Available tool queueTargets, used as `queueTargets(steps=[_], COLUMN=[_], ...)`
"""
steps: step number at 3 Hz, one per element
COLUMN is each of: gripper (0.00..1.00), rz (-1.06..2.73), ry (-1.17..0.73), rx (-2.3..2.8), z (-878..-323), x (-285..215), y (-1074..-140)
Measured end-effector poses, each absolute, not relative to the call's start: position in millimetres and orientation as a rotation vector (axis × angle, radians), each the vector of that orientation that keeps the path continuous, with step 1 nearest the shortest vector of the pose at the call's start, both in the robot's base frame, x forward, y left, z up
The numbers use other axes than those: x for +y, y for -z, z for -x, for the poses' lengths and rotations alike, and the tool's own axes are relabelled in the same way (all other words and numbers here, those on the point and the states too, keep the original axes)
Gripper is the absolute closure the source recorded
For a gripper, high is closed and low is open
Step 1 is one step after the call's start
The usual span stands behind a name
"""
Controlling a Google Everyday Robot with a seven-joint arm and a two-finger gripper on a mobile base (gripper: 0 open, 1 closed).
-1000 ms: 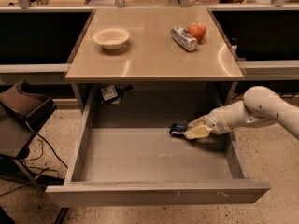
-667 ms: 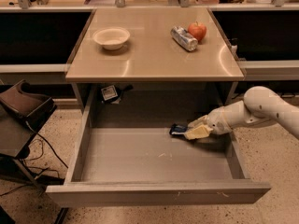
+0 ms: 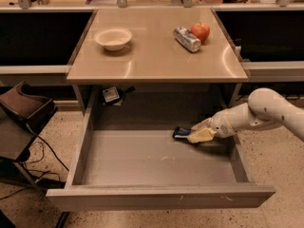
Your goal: Pick rxbar blueberry from top drawer and place on counter
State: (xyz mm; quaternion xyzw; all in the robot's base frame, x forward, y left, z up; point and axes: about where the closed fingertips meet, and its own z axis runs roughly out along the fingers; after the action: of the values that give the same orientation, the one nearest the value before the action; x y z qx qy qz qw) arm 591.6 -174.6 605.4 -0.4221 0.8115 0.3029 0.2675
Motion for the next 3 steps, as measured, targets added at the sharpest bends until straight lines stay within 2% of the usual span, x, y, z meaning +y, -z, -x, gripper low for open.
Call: queueTargets(steps=[2, 3], gripper=[1.0, 1.0], rz=[1.112, 1.126], ry=[-0.637, -0.681], rx=[2.096, 2.107], z=[-564.0, -570.0], x=[-231.6, -216.6], y=[-714.0, -693.5])
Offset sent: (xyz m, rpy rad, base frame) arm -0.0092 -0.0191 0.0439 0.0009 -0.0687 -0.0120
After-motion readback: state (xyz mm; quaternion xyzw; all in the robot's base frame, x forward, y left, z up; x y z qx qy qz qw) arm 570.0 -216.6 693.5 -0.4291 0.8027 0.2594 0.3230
